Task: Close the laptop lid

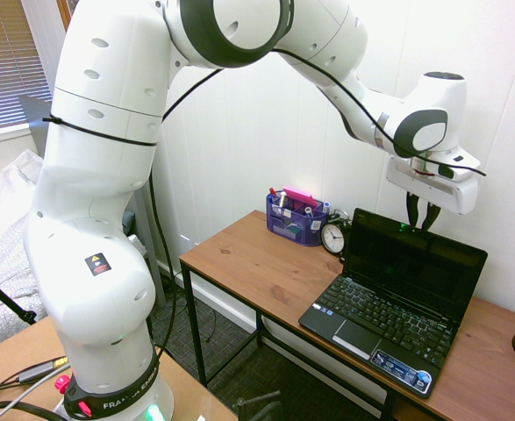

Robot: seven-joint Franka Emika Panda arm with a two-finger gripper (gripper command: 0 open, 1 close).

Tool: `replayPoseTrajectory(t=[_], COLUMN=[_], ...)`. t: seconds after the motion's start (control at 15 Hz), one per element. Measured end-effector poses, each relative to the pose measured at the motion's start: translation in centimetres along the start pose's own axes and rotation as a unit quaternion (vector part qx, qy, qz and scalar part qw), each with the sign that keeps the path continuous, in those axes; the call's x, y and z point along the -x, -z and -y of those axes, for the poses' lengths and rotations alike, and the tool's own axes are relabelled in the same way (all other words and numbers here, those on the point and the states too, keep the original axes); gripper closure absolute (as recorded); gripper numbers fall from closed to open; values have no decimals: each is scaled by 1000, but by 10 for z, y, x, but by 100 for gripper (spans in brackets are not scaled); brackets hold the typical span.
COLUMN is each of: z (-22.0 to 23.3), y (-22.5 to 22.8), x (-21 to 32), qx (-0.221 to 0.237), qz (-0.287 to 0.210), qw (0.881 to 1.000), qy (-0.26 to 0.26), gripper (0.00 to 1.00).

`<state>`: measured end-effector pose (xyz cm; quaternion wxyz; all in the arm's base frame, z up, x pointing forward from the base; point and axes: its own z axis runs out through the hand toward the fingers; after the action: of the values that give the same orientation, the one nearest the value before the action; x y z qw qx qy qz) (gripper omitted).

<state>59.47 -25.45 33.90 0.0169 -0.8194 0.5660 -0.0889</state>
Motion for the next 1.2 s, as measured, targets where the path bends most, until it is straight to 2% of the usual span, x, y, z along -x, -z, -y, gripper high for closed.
replayPoseTrajectory(t=[0.2, 0.67, 1.2], z=[-16, -69, -134], y=[-10, -1, -39], x=[0, 14, 34], qx=[9, 13, 36], qz=[3, 13, 28], qw=[1000, 1000, 998], qy=[-5, -23, -37], gripper=[100, 100, 100])
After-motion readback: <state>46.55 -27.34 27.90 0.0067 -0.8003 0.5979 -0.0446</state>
